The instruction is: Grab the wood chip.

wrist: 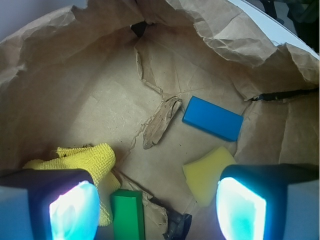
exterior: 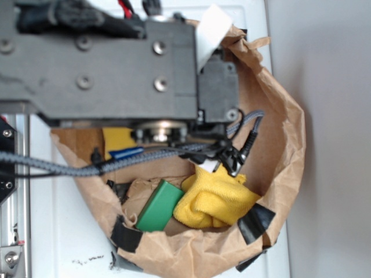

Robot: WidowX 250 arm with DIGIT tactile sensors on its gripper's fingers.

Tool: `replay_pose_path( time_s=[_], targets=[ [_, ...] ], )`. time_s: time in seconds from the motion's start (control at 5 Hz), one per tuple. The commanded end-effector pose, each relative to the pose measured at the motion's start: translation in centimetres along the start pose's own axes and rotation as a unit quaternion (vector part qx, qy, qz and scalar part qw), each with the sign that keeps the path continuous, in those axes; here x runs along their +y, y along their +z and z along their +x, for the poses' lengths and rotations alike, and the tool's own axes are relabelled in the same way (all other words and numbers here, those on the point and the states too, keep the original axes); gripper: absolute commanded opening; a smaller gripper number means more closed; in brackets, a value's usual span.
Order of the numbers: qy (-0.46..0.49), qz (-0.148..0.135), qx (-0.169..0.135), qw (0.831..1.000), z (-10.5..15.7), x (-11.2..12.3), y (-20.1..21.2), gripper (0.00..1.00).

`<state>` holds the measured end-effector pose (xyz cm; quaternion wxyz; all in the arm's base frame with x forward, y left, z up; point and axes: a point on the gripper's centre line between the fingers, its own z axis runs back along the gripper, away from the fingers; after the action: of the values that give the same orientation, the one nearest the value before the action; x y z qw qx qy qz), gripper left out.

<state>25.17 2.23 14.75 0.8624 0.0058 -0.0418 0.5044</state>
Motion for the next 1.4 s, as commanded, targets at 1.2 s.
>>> replay_pose_path(
  time_s=[1.2],
  targets=[
    [0.124,-0.019,-0.019,0.992,5.7,-1.0,-5.2,1.0]
  ],
)
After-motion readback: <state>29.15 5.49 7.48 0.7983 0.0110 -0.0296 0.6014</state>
